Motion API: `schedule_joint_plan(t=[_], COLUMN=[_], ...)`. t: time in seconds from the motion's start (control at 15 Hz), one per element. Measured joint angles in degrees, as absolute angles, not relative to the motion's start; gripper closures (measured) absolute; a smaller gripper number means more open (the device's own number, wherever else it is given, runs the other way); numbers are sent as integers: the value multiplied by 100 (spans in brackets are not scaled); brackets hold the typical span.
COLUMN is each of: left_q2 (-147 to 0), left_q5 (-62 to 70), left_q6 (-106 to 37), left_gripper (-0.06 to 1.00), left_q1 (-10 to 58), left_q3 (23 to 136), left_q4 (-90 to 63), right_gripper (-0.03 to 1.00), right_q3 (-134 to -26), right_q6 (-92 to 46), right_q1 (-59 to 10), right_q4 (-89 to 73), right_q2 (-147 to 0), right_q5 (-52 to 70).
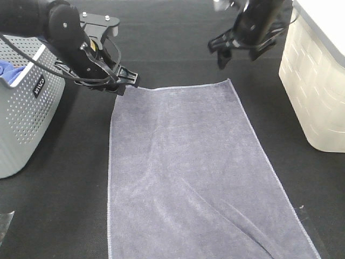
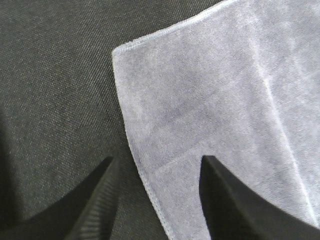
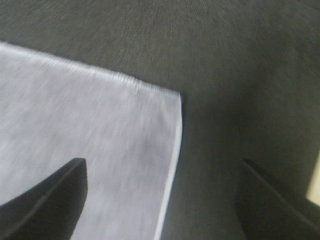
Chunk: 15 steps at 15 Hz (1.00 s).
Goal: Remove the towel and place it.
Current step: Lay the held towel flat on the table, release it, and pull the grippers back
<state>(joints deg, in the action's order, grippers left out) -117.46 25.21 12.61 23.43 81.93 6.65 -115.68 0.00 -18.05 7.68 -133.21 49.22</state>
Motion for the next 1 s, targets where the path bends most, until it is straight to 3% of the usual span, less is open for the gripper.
schedule_joint_plan(t=[0.33,1.0], left_q2=[-11763,-11763], left_q5=[2521,2527], left_q6=[1226,1220], left_gripper=[46,46], left_q1=[2343,2343], left_q3=[8199,8199], left_q4=[665,665], right_gripper=[23,42], right_q3=[-12571,-12668], right_q6=[0,-92], right_q1=[-1644,-1461], right_q4=[859,355], right_q2=[-14547,-14983], right_q5=[4750,4177])
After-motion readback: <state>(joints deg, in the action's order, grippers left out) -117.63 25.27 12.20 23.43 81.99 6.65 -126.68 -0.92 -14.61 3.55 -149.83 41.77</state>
